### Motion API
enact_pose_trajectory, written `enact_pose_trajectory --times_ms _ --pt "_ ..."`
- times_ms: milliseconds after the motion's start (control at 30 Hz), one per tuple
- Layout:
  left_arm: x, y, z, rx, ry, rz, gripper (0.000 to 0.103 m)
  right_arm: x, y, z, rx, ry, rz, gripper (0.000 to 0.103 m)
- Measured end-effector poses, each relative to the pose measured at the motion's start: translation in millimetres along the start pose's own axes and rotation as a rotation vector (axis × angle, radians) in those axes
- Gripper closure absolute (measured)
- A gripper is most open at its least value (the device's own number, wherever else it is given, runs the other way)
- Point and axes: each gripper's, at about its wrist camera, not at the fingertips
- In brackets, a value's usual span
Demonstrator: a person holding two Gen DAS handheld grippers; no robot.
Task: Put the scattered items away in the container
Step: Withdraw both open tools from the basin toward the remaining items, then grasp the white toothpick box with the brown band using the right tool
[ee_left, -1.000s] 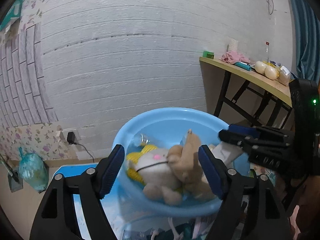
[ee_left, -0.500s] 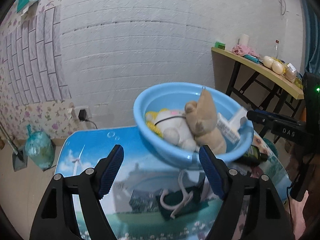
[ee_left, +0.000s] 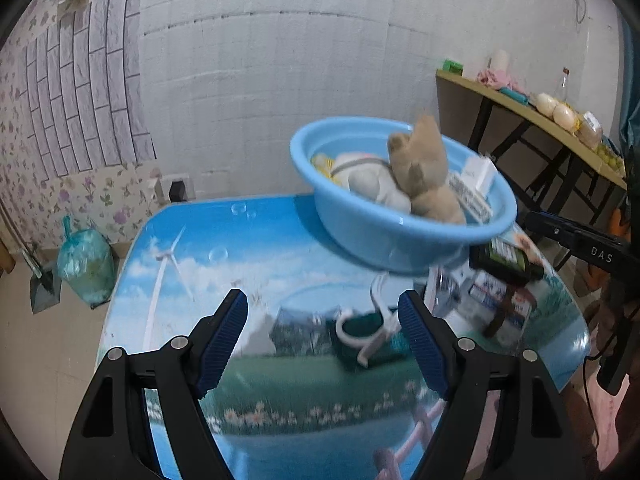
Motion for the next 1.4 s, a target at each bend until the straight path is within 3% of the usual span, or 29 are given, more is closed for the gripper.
enact_pose_trajectory --times_ms 500,667,833,967,1067,1233,1300,1400 --pt "13.3 31.9 -20.9 -0.092 0.013 -0.042 0.026 -10.7 10.4 -43.0 -0.104 -0.007 0.061 0.067" --pt "22.3 38.8 -16.4 -0.094 0.03 -0.065 0.026 -10.8 14.5 -46.4 -0.121 0.003 0.081 0.037" --pt "28.3 44.5 -15.7 -0.103 0.054 -0.074 0.028 -13.1 17.4 -48.7 -0.126 -0.003 0.096 0.035" --pt "29.3 46.3 -15.6 -0.109 0.064 -0.084 0.039 -18.2 20.9 -52.1 -0.14 -0.026 0.109 0.035" --pt "29.6 50.0 -16.3 -0.128 0.072 -0.09 0.057 -25.0 23.9 -55.1 -0.154 -0.052 0.114 0.035" --pt "24.1 44.5 -16.5 -0.116 0.067 -0.082 0.077 -32.3 30.0 -59.9 -0.179 -0.071 0.121 0.035" --pt "23.0 41.9 -16.4 -0.112 0.068 -0.096 0.092 -32.8 33.6 -61.3 -0.188 -0.072 0.119 0.035" --pt "21.9 38.2 -18.8 -0.111 0.079 -0.096 0.099 -33.8 39.4 -64.1 -0.2 -0.078 0.112 0.035"
Point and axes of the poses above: each gripper's, at about its wrist camera, not at the fingertips, and y roughly the way its jaws point, x to its right, z to its top, and after that the axes turned 4 degrees about -x, right-handed
